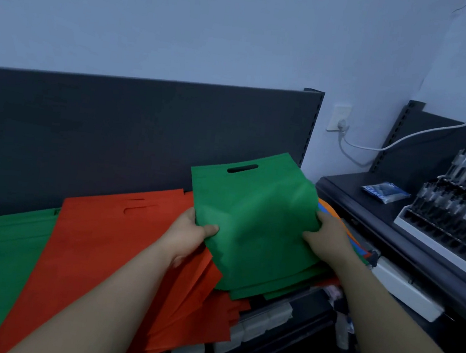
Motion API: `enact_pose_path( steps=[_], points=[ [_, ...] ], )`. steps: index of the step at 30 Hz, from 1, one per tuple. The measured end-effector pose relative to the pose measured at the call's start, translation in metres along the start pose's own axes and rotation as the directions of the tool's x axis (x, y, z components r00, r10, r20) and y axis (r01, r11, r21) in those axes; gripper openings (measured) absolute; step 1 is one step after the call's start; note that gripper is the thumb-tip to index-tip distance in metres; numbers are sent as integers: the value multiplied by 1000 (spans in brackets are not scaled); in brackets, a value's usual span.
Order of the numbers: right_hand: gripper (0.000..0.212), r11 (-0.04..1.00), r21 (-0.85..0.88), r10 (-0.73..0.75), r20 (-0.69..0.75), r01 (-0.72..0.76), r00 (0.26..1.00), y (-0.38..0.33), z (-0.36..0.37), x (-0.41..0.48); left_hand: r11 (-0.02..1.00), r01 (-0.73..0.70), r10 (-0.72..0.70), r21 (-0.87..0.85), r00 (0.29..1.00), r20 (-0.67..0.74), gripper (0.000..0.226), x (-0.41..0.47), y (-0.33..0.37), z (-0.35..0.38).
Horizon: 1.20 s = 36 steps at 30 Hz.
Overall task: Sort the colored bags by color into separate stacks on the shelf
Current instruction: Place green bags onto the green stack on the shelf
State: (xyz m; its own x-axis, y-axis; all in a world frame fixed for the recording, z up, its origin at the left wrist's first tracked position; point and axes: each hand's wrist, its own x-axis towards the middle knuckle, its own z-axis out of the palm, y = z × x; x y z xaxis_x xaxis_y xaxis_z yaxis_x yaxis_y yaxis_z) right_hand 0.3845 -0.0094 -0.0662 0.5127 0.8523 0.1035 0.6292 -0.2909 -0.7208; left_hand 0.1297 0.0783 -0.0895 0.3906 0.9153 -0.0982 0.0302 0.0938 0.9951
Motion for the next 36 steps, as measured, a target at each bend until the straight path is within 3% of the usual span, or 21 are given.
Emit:
enact_pose_path(
  steps=[4, 9, 16, 19, 23, 27, 36],
  points=[
    [33, 986, 149, -44, -159, 68, 986, -20, -22, 2, 993, -21, 24, -116, 999, 26, 42, 4, 12, 2],
    [25, 965, 247, -48, -172, 90, 984, -41, -45, 5, 979, -92, 97, -180, 995, 15, 53, 1, 35, 18],
    [30, 918, 304, -161, -303, 255, 939, -74, -53, 0, 896, -182, 169, -406, 983, -68, 62, -5, 83, 11],
    [33, 892, 345, -193, -294, 292, 936, -95, -43, 0, 890, -230, 187, -393, 972, -145, 61, -14, 92, -7],
    [36, 866, 375, -227, -294, 331, 928, -133, -33, -3, 826, -230, 157, -514, 971, -182, 52, -30, 102, -39],
    [39, 851, 332, -313, -303, 407, 900, -177, -19, -16, 840, -276, 176, -466, 953, -247, 44, -50, 110, -78],
    [41, 865, 374, -332, -74, 335, 940, -248, 98, -78, 936, -195, 44, -292, 890, -453, 34, -137, 82, -213]
  ],
)
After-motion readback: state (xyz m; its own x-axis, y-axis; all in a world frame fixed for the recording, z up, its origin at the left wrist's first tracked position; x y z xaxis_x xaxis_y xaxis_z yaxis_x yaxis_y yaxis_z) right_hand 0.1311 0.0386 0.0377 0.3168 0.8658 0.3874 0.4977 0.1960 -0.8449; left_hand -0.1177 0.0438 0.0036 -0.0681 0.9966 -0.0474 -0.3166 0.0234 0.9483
